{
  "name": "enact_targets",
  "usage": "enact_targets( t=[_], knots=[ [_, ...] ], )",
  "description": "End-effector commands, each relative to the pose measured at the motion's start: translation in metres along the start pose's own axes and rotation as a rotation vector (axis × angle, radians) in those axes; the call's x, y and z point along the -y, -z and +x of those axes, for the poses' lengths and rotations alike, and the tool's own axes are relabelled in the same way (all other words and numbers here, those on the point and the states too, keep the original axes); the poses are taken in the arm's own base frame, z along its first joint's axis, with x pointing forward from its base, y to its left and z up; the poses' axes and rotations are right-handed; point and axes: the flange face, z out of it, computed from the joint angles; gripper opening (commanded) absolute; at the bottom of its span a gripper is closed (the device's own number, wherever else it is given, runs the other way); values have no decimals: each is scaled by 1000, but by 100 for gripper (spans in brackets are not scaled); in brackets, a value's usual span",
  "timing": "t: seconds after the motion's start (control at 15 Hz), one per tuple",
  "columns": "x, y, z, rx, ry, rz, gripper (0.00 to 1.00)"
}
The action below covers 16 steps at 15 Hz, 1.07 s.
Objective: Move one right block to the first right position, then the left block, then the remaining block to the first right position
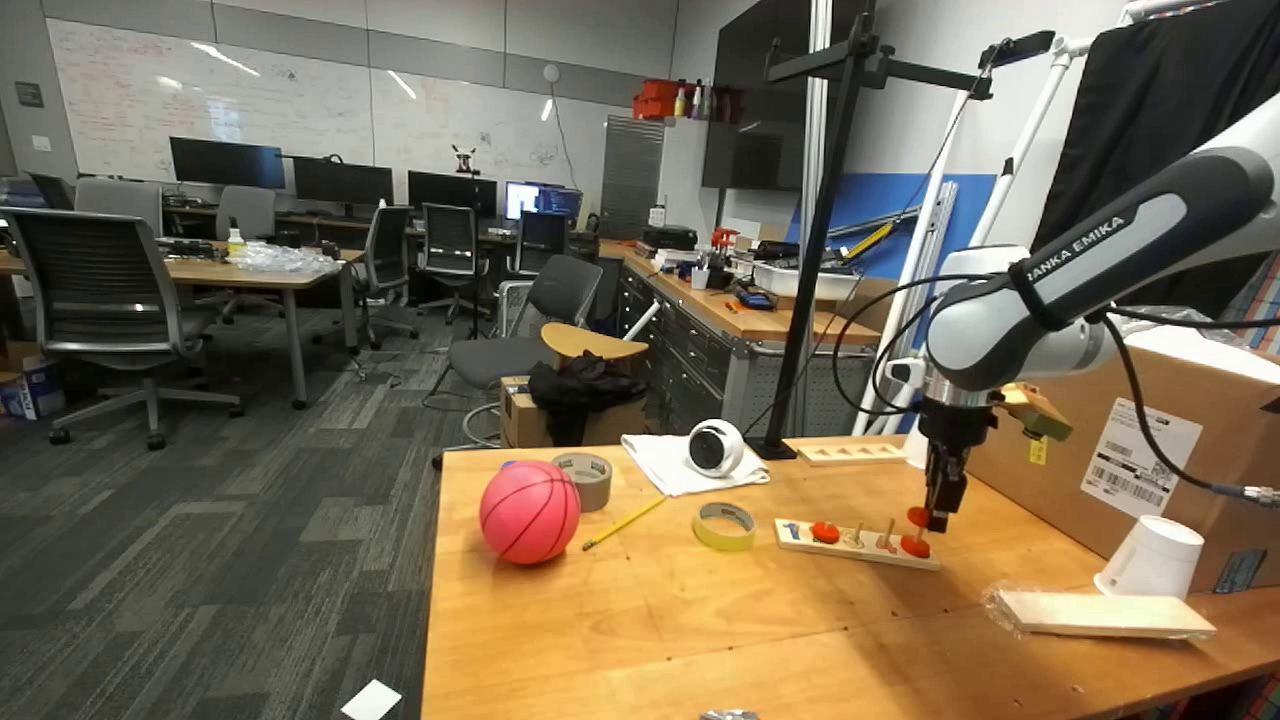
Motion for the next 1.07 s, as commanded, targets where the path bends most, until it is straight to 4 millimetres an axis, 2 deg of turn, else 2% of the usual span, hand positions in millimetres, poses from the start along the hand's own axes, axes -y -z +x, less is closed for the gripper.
enact_targets(
  t=[0.0, 1.0],
  knots=[
    [-5, 6, -2, 5, 9, -13, 25],
    [-14, 5, -8, 4, 6, -9, 25]
  ],
)
